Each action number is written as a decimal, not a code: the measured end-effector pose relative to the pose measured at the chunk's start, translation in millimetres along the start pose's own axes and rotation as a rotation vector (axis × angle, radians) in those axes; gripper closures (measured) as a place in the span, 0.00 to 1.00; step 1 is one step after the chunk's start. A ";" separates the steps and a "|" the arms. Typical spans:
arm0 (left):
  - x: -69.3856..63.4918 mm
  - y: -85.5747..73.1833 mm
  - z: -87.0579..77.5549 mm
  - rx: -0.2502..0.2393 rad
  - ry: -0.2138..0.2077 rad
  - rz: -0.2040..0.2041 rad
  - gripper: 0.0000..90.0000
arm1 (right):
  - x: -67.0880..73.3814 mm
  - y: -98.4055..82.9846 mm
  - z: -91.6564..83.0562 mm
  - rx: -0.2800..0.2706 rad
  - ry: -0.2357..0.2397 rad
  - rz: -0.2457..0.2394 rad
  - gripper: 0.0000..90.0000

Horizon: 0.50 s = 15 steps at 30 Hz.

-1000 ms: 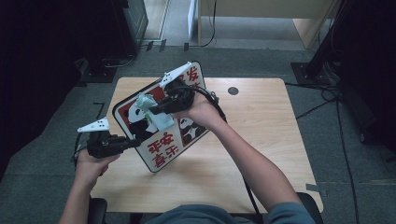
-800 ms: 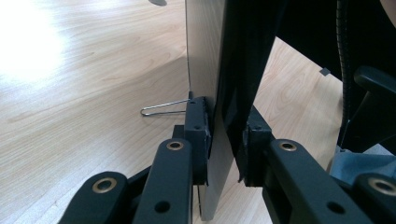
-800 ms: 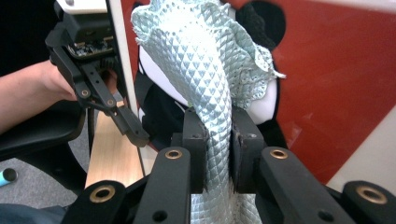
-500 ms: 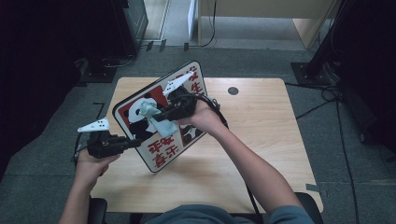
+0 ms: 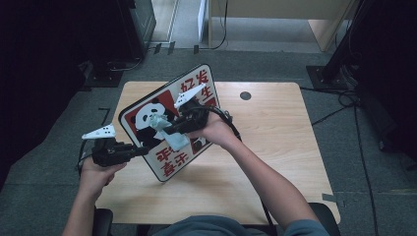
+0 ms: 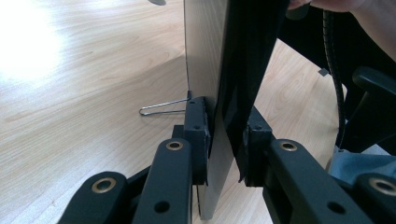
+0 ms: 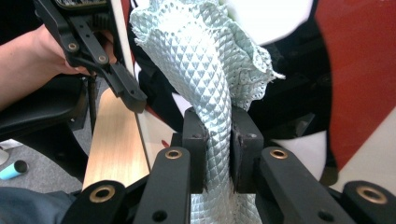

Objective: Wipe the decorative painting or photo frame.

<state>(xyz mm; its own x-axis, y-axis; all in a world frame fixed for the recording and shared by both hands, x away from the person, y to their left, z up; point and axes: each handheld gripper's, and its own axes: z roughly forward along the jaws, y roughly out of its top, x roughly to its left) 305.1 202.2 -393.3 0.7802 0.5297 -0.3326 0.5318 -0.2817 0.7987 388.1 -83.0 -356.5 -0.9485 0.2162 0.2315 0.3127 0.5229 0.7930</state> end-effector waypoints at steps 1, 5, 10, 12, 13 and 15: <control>0.0 0.0 0.0 0.000 0.000 0.000 0.86 | -0.3 -1.4 1.0 0.000 0.002 0.000 0.88; -0.2 -0.1 -0.1 0.002 0.001 0.001 0.86 | 0.1 -5.8 3.8 0.009 0.006 0.004 0.88; -0.1 -0.2 -0.2 0.002 0.000 0.001 0.86 | 0.2 -12.0 7.4 0.018 0.018 0.014 0.88; -0.1 -0.2 -0.2 0.002 0.000 0.001 0.86 | 0.1 -14.8 9.1 0.020 0.021 0.016 0.88; -0.2 -0.2 -0.2 0.002 0.000 0.001 0.86 | 0.0 -16.3 10.0 0.021 0.022 0.016 0.88; -0.1 -0.2 -0.2 0.002 0.000 0.001 0.86 | 0.2 -19.2 12.0 0.025 0.026 0.020 0.88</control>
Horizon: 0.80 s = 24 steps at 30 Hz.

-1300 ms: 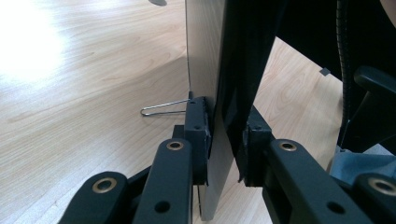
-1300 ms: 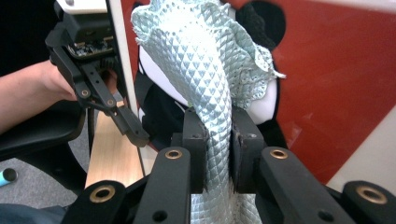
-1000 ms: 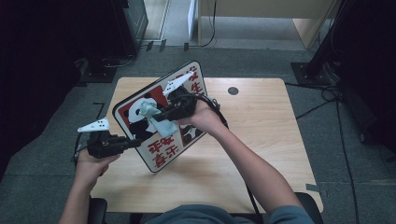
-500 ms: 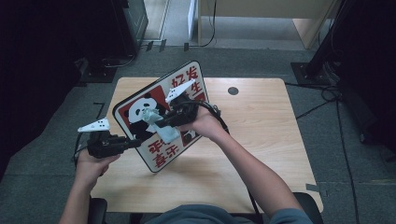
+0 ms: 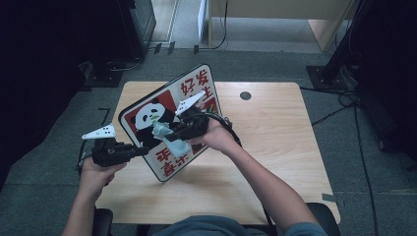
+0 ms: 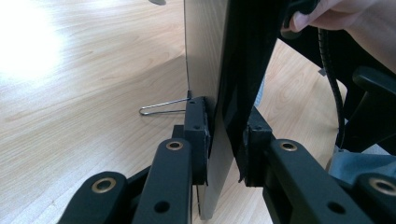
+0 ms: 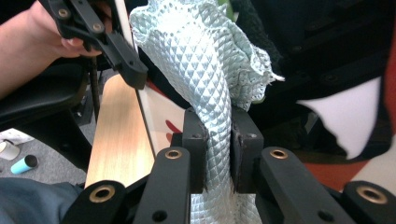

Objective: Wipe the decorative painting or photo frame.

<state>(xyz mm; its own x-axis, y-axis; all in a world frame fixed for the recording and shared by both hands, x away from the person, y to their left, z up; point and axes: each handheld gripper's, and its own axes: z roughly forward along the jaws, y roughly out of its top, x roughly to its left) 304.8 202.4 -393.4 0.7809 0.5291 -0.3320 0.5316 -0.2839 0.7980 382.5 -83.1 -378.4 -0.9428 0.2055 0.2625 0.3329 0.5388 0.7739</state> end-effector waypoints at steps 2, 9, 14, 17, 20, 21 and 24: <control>-0.1 0.0 0.0 0.000 0.001 0.000 0.86 | -0.3 -3.0 2.0 0.003 0.004 0.000 0.88; -0.2 0.0 0.1 -0.001 0.001 0.000 0.86 | -1.2 -13.5 6.5 0.007 0.009 0.008 0.88; -0.3 -0.2 0.0 -0.001 0.001 -0.001 0.86 | -1.6 -22.0 10.6 0.006 0.015 0.021 0.88; -0.3 -0.2 0.0 -0.001 0.001 -0.001 0.86 | -2.0 -26.2 12.9 0.008 0.020 0.025 0.88; -0.3 -0.2 0.0 -0.001 0.001 -0.002 0.86 | -2.2 -30.9 15.8 0.020 0.023 0.029 0.88; -0.4 -0.2 0.0 -0.001 0.001 -0.002 0.86 | -2.2 -33.1 16.8 0.021 0.021 0.028 0.88; 0.0 -0.3 0.0 -0.002 -0.002 -0.003 0.86 | -2.8 -41.2 20.0 0.016 0.023 0.031 0.88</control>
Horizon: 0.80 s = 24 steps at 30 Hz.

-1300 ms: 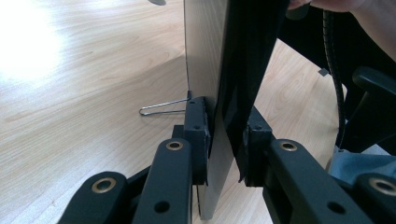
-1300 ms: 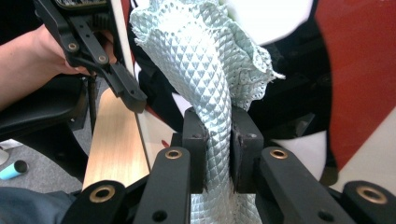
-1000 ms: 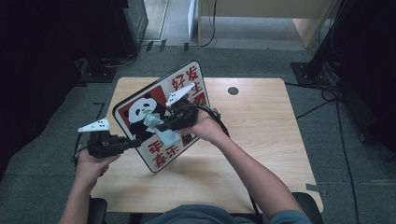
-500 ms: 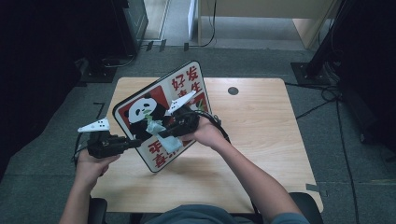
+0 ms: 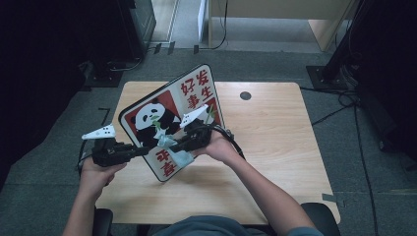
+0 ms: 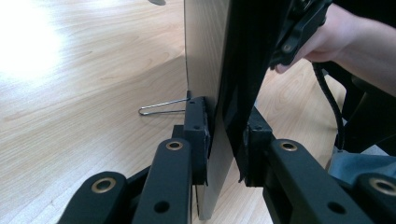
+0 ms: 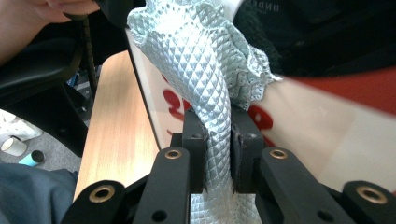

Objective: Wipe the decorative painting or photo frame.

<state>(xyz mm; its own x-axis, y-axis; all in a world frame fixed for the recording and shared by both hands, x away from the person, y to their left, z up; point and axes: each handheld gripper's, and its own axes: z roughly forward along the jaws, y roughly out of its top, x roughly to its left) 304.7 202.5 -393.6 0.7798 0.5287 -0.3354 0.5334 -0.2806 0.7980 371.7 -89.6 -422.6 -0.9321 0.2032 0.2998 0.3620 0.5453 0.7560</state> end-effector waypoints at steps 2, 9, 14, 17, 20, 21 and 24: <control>-0.1 0.0 0.0 0.000 0.000 0.000 0.86 | -0.6 -4.3 2.0 0.003 0.000 0.006 0.88; 0.0 -0.1 0.0 -0.001 -0.002 -0.003 0.86 | -2.5 -19.1 10.4 0.031 0.005 0.027 0.88; 0.1 0.0 0.2 -0.003 -0.004 -0.007 0.86 | -2.9 -34.2 17.6 0.035 -0.005 0.033 0.88; -0.5 0.1 0.1 -0.002 0.000 -0.004 0.86 | -3.1 -40.0 19.9 0.021 -0.001 0.044 0.88; -0.6 0.1 0.1 -0.002 0.001 -0.004 0.86 | -4.7 -46.8 23.3 0.030 0.009 0.052 0.88; -0.6 0.1 0.2 -0.003 0.001 -0.006 0.86 | -5.1 -48.1 23.7 0.033 0.007 0.051 0.88; -0.5 0.2 0.3 -0.004 0.000 -0.007 0.86 | -6.4 -54.6 26.1 0.034 0.006 0.048 0.89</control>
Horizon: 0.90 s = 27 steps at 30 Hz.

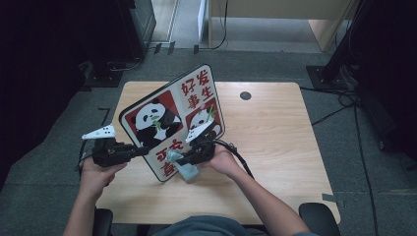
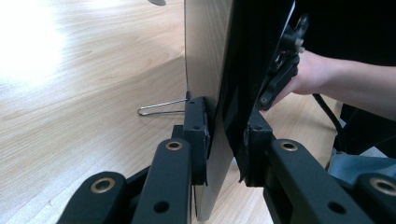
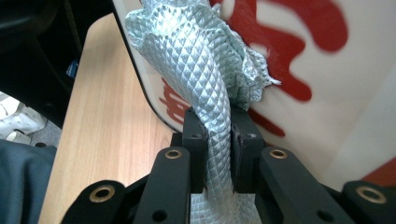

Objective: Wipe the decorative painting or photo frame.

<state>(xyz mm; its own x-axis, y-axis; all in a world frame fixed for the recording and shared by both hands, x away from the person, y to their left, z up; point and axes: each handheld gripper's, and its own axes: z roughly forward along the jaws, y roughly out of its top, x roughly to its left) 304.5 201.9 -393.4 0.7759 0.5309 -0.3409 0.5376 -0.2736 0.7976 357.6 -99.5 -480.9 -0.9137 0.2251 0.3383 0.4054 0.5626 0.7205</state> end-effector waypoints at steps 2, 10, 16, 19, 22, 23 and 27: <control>0.7 0.1 0.0 0.000 -0.003 -0.002 0.85 | -1.0 -3.3 2.1 0.013 0.001 0.008 0.89; 0.3 0.2 1.1 -0.006 -0.004 0.013 0.82 | 6.0 3.2 -6.3 -0.013 -0.009 0.009 0.89; 0.3 -0.1 2.6 0.008 -0.007 0.005 0.76 | 12.2 25.5 -26.1 -0.052 -0.031 0.027 0.89; 1.4 -0.3 -0.6 -0.005 -0.010 -0.006 0.75 | 14.6 36.4 -31.9 -0.053 -0.032 0.028 0.89; 1.6 -1.3 -4.2 -0.014 -0.015 -0.015 0.75 | 17.6 48.7 -37.6 -0.048 -0.034 0.021 0.89; 1.7 -1.7 -5.3 -0.017 -0.017 -0.017 0.75 | 18.4 51.8 -39.2 -0.049 -0.035 0.020 0.89; 1.4 -3.0 -9.9 -0.022 -0.003 -0.023 0.75 | 22.9 70.5 -49.1 -0.065 -0.044 0.009 0.89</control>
<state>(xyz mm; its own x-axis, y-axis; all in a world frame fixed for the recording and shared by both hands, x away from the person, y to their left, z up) 300.7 211.4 -391.3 0.7643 0.5343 -0.3611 0.5483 -0.2436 0.8000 366.7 -93.8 -392.7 -0.9096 0.2655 0.3196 0.4137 0.5078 0.7556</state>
